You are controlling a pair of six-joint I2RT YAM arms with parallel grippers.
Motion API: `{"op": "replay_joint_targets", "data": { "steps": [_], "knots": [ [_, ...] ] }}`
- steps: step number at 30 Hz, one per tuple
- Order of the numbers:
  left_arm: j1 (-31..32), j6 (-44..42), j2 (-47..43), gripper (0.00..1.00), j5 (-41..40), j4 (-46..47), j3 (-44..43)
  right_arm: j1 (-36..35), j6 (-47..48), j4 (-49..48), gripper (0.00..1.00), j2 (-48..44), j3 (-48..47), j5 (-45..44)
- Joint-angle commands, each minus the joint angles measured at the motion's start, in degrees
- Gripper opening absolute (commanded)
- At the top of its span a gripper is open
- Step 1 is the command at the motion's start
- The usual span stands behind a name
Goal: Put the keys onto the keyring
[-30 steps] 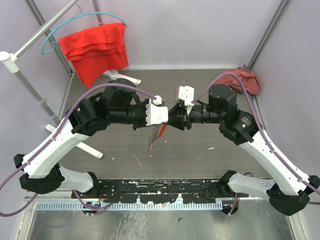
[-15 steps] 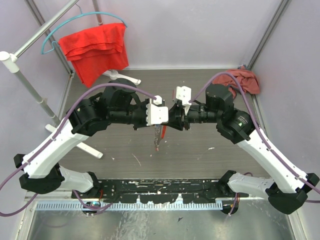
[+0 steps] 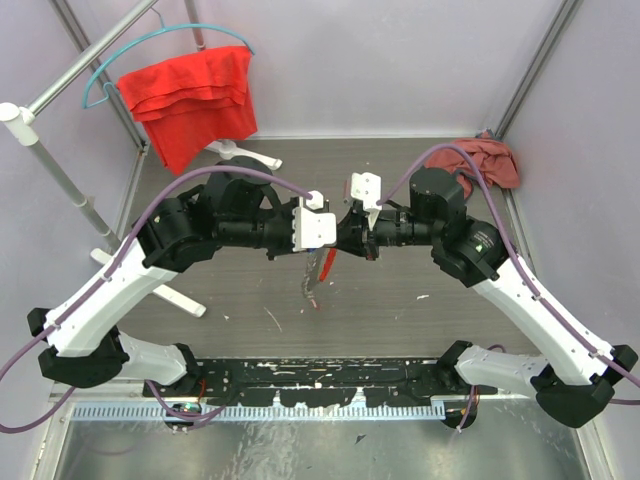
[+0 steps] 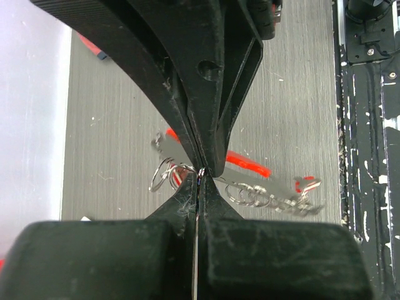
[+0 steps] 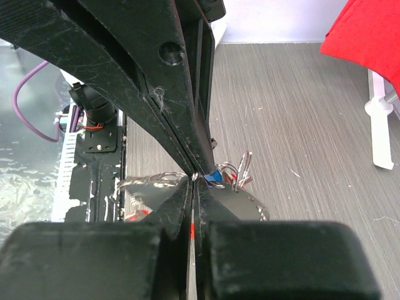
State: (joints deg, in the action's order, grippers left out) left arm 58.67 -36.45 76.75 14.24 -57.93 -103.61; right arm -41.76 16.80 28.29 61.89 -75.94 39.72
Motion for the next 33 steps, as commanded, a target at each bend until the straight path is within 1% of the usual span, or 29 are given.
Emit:
{"op": "replay_joint_targets", "data": {
  "steps": [1,4,6,9,11,15,22,27,33],
  "knots": [
    [0.4,-0.3,-1.7,0.0,1.4,3.4,0.0,0.0,-0.2,-3.4,0.01,0.0,-1.0,0.3],
    [0.5,0.3,-3.3,0.01,1.2,5.4,1.2,0.0,0.7,-3.6,0.01,-0.9,-1.0,0.1],
    [0.4,1.1,-6.1,0.11,1.2,8.9,3.2,0.0,1.0,-4.2,0.01,-1.7,-1.1,-0.4],
    [0.4,2.7,-9.6,0.2,1.5,14.3,6.7,0.0,1.5,-4.9,0.01,-2.6,-1.3,-0.3],
    [0.4,3.6,-11.2,0.27,1.8,16.1,7.8,0.0,1.8,-5.2,0.01,-3.1,-1.5,0.2],
    [0.4,5.0,-13.0,0.37,2.7,17.8,8.8,0.0,2.5,-5.3,0.01,-4.0,-2.0,1.4],
    [0.4,6.1,-13.3,0.38,4.8,19.8,10.1,0.0,2.5,-6.7,0.01,-5.3,-2.9,3.0],
    [0.4,7.1,-12.9,0.39,6.8,20.9,10.5,0.0,0.5,-8.7,0.01,-5.7,-3.4,0.1],
    [0.4,7.9,-12.7,0.41,6.2,22.5,12.1,0.0,-1.3,-11.2,0.01,-6.6,-3.1,-1.6]
  ]
}}
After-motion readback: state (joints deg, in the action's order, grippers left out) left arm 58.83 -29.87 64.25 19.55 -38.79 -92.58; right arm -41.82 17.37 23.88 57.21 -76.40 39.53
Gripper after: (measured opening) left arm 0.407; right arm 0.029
